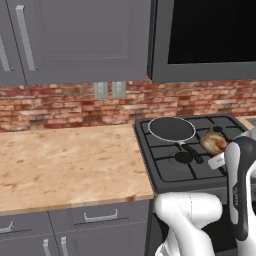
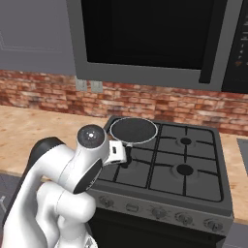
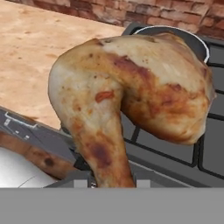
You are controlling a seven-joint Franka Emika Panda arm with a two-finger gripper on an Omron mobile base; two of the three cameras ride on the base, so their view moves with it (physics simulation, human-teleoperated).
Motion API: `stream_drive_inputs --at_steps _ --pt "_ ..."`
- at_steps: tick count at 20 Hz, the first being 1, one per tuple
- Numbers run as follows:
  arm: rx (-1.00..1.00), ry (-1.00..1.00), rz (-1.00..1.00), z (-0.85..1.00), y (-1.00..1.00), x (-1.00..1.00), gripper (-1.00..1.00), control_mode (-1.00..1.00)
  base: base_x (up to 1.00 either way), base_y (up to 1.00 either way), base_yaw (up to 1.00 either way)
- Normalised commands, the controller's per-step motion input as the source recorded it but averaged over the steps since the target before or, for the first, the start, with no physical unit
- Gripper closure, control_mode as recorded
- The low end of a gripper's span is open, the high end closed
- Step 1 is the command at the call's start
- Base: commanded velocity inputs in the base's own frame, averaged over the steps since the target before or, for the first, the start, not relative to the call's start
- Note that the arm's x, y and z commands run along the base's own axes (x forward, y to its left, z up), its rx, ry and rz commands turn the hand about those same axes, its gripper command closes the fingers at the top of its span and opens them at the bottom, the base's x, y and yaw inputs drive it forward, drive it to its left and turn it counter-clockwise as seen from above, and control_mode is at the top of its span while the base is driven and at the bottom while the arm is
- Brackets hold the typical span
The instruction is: Take the chicken drumsticks from the pan and place one on each plate on the dining counter.
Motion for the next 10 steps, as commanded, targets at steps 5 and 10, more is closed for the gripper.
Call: stream_drive_inputs --at_steps 5,10 --pt "0.00 -0.01 0.00 0.00 0.00 -0.05 1.00 1.00 -0.27 0.00 0.05" --pt "0.00 0.00 0.00 0.00 0.00 0.00 1.00 1.00 -0.62 0.04 0.25"
